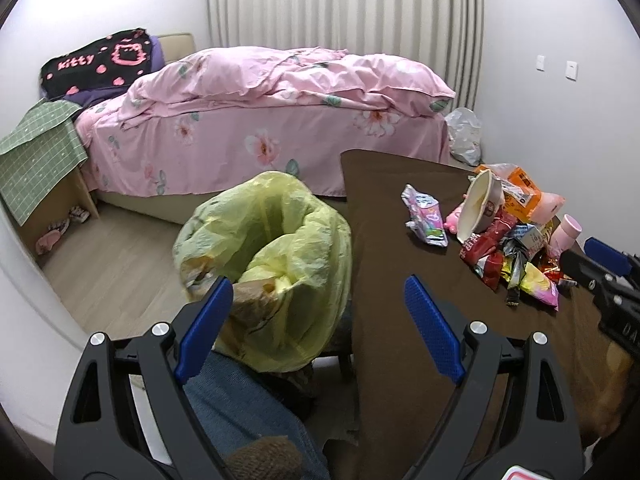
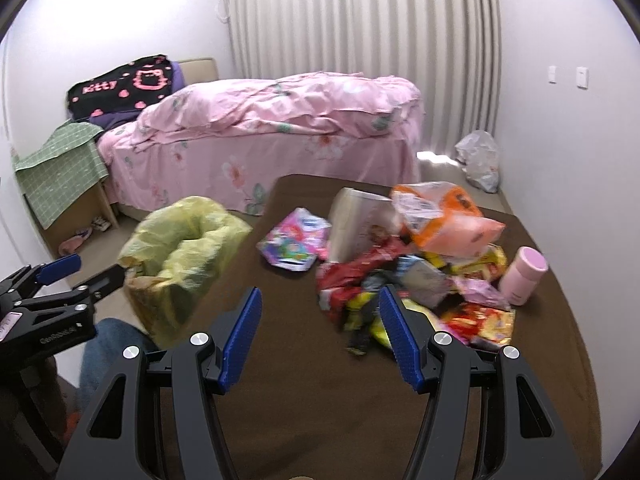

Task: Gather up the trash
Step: 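Grasp the white paper cup with the left tool while the right tool grasps a dark wrapper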

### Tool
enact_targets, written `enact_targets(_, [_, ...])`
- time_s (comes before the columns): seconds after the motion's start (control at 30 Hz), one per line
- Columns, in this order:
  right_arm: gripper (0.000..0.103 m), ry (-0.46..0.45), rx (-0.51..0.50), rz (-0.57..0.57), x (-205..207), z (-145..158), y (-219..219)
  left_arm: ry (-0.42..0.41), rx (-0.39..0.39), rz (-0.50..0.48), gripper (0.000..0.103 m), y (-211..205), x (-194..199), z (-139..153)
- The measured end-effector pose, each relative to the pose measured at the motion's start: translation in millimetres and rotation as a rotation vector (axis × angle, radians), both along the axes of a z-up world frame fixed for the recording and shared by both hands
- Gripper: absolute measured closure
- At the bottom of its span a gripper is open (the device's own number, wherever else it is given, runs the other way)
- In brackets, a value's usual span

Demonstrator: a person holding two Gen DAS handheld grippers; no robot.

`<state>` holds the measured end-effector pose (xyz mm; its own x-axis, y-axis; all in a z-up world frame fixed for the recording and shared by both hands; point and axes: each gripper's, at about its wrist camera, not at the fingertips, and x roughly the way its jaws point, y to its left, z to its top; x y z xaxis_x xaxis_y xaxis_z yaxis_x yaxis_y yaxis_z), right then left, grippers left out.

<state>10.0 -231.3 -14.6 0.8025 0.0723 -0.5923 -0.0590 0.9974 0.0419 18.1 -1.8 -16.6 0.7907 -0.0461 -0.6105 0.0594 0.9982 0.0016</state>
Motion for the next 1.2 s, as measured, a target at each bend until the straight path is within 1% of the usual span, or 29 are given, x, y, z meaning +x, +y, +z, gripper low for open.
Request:
enact_targets(0.07, [0.045,0.013,-0.002,-0.029,6.1,-5.2,-16.0,0.001,-0.003,-0.033,0.020,-8.1,8.5,-4.6])
enact_targets(0.17, [0.045,0.023,-0.011,-0.086,13.7,-12.5,-46.4,-0.005,-0.038,-0.112,0.020,-23.2,27.2,-12.2])
enact_targets(0.23, [0.045,0.020,-0.018,-0.122,14.6,-16.1,-63.3,-0.010,-0.049,-0.168,0.018,-35.4,41.5,-16.7])
enact_targets(0.3, [0.045,0.026,-0.018,-0.153,16.5,-21.7,-81.6,-0.008,-0.060,-0.221,0.014,-49.7,60.5,-22.9])
enact_targets(0.33, [0.045,0.033,-0.017,-0.161,17.0,-24.4,-88.1,0.004,-0.086,-0.252,0.014,-55.8,71.7,-25.4])
enact_targets(0.43, [0.045,0.063,-0.007,-0.161,16.6,-37.6,-107.4,0.076,-0.172,-0.311,0.014,-69.6,101.1,-29.7])
enact_targets(0.47, [0.045,0.068,-0.009,-0.167,15.1,-41.6,-111.9,0.100,-0.188,-0.338,0.014,-75.0,109.2,-30.2])
enact_targets(0.5, [0.045,0.074,-0.009,-0.174,14.6,-45.4,-115.9,0.100,-0.184,-0.367,0.014,-83.8,117.3,-28.2])
enact_targets(0.57, [0.045,0.090,0.009,-0.182,14.4,-54.0,-125.1,0.057,-0.149,-0.399,0.014,-96.4,122.3,-21.8])
enact_targets(0.6, [0.045,0.096,0.025,-0.181,14.4,-57.1,-128.7,0.034,-0.128,-0.426,0.018,-105.0,127.6,-17.7])
enact_targets(0.67, [0.045,0.114,0.061,-0.171,15.8,-63.1,-133.6,0.032,-0.114,-0.465,0.025,-117.8,141.6,-13.4])
enact_targets(0.7, [0.045,0.128,0.073,-0.152,16.4,-66.7,-133.2,0.047,-0.103,-0.479,0.031,-126.1,151.3,-13.3])
enact_targets(0.77, [0.045,0.150,0.069,-0.118,16.4,-73.3,-130.3,0.072,-0.088,-0.496,0.039,-139.7,163.9,-15.2])
enact_targets(0.93, [0.045,0.178,0.052,-0.078,13.5,-84.0,-122.6,0.149,-0.073,-0.546,0.049,-168.6,186.9,-31.4])
enact_targets(0.97, [0.045,0.183,0.053,-0.078,12.7,-85.2,-123.1,0.166,-0.073,-0.558,0.059,-172.4,188.6,-33.8])
enact_targets(1.0, [0.045,0.187,0.056,-0.080,13.1,-86.8,-123.6,0.180,-0.068,-0.569,0.071,-176.2,188.6,-36.6])
enact_targets(1.07, [0.045,0.190,0.063,-0.082,13.0,-87.7,-124.6,0.178,-0.067,-0.572,0.075,-176.9,183.7,-36.3])
enact_targets(1.2, [0.045,0.170,0.061,-0.084,9.7,-83.8,-123.6,0.135,-0.164,-0.550,0.076,-152.2,156.5,-14.8])
